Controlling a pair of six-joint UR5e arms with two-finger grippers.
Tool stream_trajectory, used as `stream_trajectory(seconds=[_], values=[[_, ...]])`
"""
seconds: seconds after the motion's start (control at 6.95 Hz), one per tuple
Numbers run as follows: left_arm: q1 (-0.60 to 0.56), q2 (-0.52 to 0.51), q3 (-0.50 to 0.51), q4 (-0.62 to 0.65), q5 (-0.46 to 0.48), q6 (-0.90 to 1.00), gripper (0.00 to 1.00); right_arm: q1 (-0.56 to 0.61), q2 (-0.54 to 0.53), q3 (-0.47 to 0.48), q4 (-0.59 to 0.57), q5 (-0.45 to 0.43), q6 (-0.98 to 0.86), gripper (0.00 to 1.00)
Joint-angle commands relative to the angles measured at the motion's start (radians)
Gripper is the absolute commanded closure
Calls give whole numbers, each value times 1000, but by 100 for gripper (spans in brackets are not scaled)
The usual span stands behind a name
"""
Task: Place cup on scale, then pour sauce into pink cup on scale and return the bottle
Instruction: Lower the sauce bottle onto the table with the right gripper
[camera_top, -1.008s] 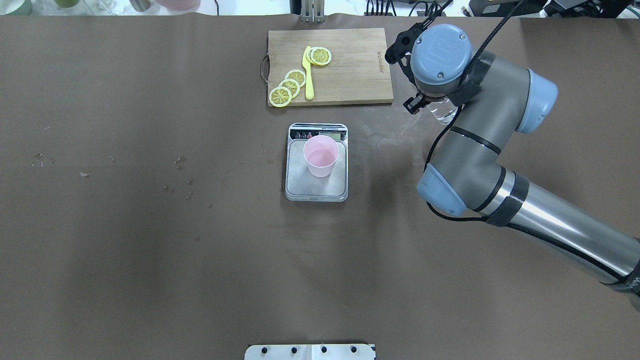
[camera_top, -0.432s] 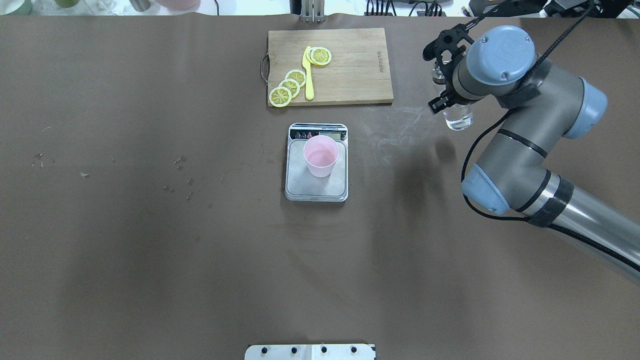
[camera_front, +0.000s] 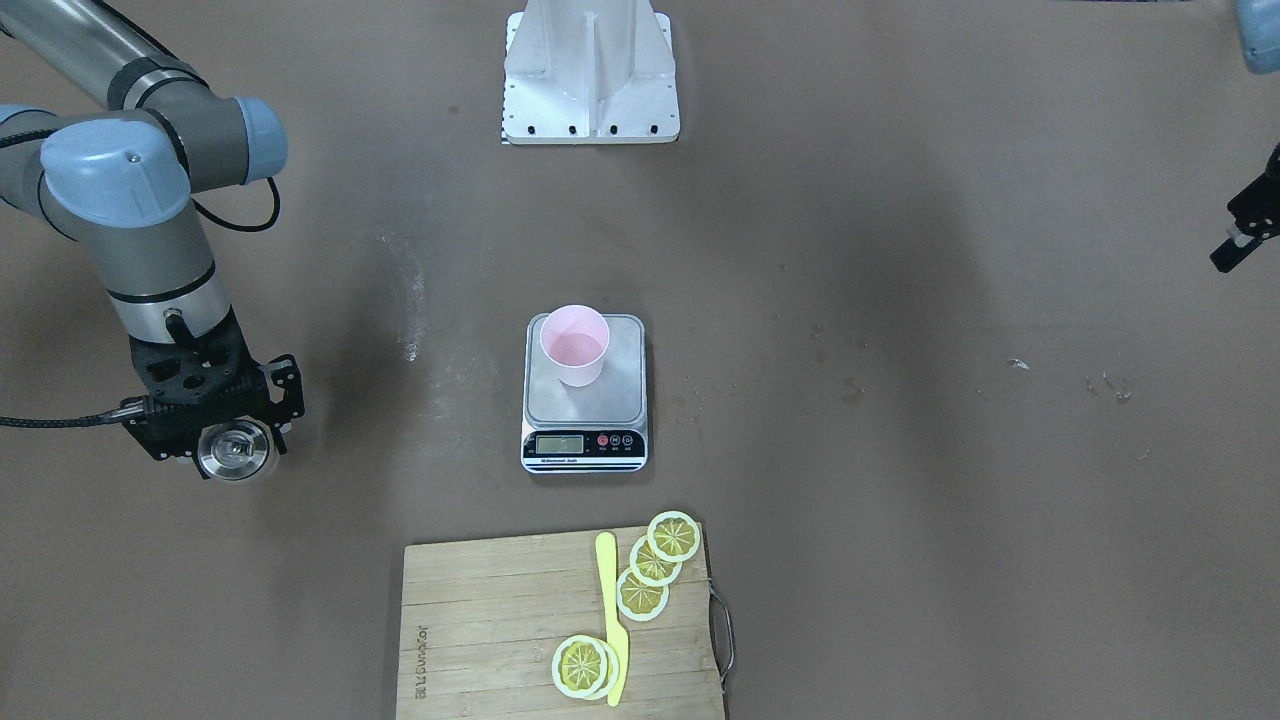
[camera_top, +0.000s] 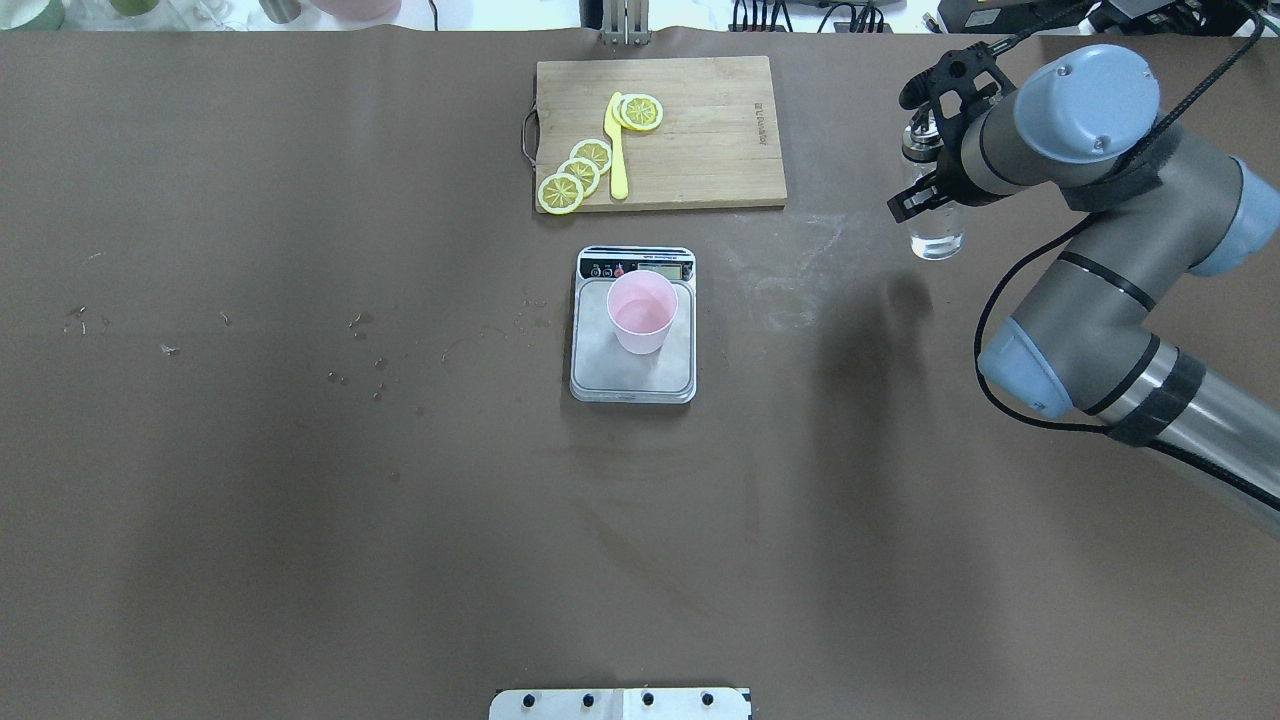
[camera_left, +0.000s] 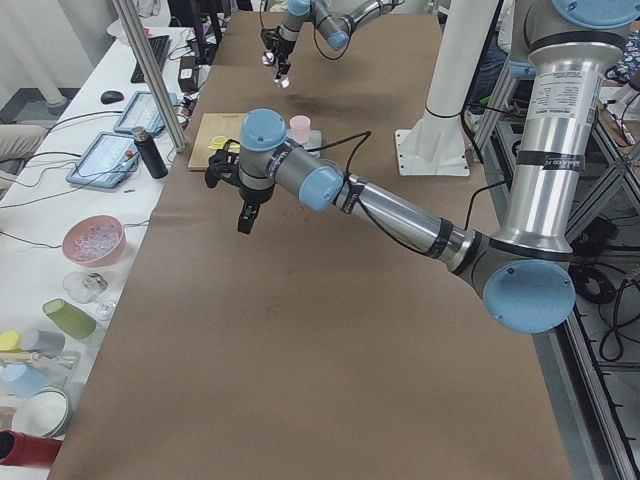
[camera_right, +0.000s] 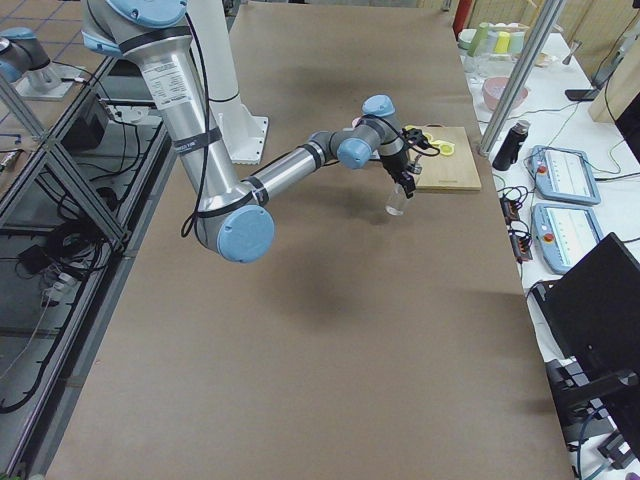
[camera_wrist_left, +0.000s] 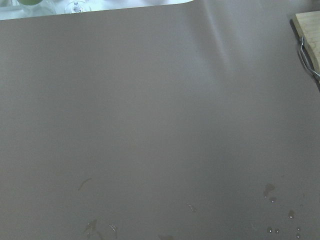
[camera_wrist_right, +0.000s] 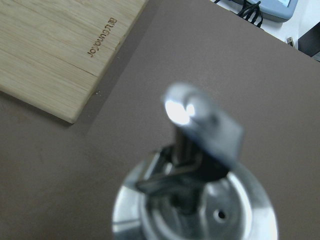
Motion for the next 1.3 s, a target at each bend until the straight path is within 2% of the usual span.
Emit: stream_trajectory(seconds=[0.0, 0.14, 0.43, 0.58, 1.15], values=[[-27, 6, 5, 0, 0, 34, 3, 29, -26, -4, 64, 30, 44, 100], [-30, 8, 5, 0, 0, 35, 3, 35, -51, -18, 129, 34, 63, 100], [-36, 9, 7, 0, 0, 37, 3, 39, -106, -82, 332, 48, 132, 100], [-36, 9, 7, 0, 2, 35, 3, 41, -111, -107, 361, 50, 141, 100], [-36, 9, 9, 0, 2, 37, 3, 39, -150, -107, 458, 43, 176, 100]])
